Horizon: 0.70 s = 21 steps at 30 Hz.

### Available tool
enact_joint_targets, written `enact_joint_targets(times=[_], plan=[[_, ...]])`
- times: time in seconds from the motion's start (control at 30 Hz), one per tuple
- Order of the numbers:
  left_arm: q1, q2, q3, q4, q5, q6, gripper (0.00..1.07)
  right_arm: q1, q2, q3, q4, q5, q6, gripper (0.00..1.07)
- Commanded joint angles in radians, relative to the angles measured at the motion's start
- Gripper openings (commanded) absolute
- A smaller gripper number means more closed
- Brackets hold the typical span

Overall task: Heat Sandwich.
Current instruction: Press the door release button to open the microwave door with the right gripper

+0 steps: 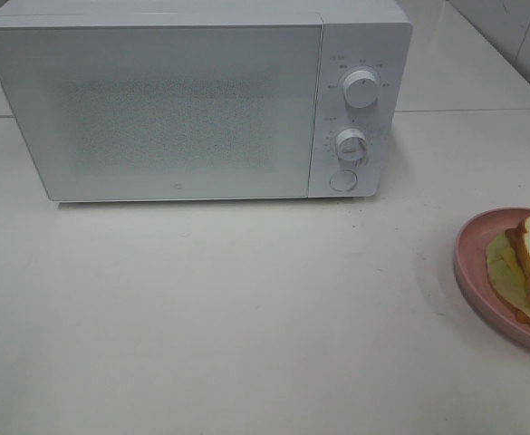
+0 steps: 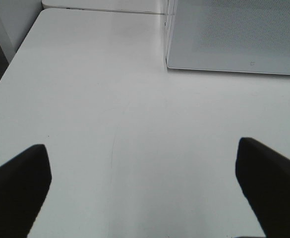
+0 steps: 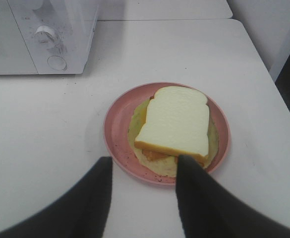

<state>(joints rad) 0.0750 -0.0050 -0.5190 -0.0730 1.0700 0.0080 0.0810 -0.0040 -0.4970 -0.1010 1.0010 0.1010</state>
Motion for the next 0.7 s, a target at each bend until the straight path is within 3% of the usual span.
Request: enact_joint_targets(times=[0.03,0.1,0.13,0.17,0.23,0.7], plan=[[-0.005,-0.016,0.002,-0.001,0.001,0.002,0.96,0.003,-0.028,-0.003,-0.003,-0.003,-0.002,0.63],[-0.005,-0.016,0.002,-0.001,0.001,0.002,0.96,0.003,-0.028,-0.003,0.0,-0.003,-0.002,0.73],[-0.005,-0.016,0.002,-0.001,0.001,0.002,0.96,0.003,-0.028,-0.003,0.0,-0.003,-0.002,0.73],[-0.005,-0.016,0.002,-0.001,0.001,0.002,0.96,0.003,-0.028,-0.003,0.002,-0.003,-0.002,0.83],[-0.005,-0.016,0.002,-0.001,0.001,0.002,0.96,0.003,-0.028,-0.003,0.002,-0.003,-0.002,0.88],[-0.005,-0.016,0.002,-0.001,0.001,0.002,0.96,0.003,0.042,-0.035,0.0,-0.017,-0.006,0.85]])
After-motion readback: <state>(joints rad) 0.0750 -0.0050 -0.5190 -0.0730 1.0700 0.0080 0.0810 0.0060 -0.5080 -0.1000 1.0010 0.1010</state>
